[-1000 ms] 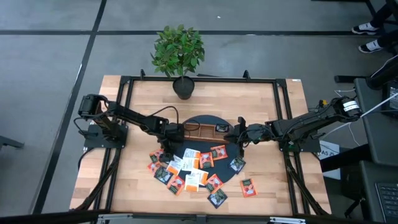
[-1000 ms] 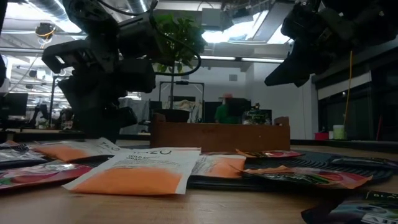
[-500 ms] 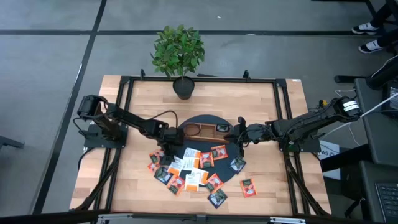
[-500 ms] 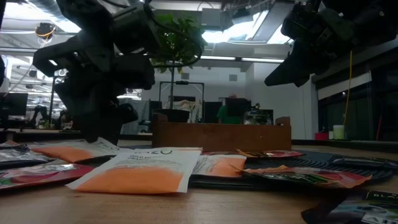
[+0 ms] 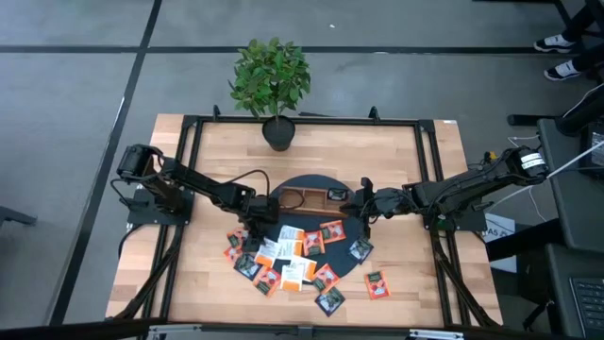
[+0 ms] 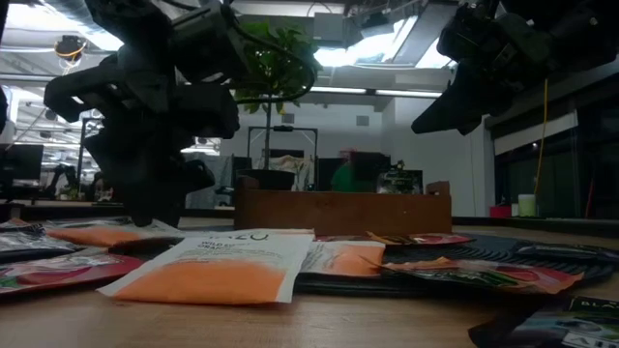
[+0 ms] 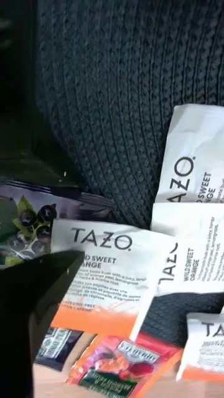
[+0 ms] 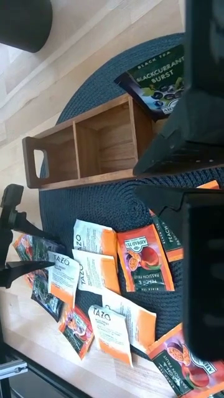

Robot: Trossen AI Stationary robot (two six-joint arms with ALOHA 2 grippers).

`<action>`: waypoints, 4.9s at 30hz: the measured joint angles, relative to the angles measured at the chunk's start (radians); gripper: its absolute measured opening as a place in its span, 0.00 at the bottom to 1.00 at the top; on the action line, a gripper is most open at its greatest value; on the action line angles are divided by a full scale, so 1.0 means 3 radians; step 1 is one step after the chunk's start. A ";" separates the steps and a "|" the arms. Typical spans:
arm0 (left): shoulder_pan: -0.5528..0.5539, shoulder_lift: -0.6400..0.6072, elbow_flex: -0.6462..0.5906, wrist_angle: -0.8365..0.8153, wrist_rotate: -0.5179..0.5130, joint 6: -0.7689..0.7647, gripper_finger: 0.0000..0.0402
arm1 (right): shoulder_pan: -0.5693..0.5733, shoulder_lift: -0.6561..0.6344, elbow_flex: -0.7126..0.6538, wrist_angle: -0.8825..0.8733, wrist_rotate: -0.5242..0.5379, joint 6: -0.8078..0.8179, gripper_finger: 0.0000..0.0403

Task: Pick & Place Tea
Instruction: Put the white tea bag into the middle of the wooden organizer

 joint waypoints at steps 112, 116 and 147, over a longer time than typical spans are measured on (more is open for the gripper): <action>0.0412 -0.0450 0.0835 0.0319 -0.1696 0.0844 0.00 | 0.0000 0.0000 0.0000 -0.0003 0.0004 -0.0001 0.10; 0.0486 -0.0243 0.1096 -0.0034 -0.1692 0.0880 0.00 | -0.0001 0.0000 0.0000 -0.0032 0.0004 -0.0003 0.10; 0.0487 0.0279 0.1356 -0.0101 -0.2144 0.1060 0.00 | -0.0001 -0.0001 0.0000 -0.0109 0.0003 -0.0013 0.10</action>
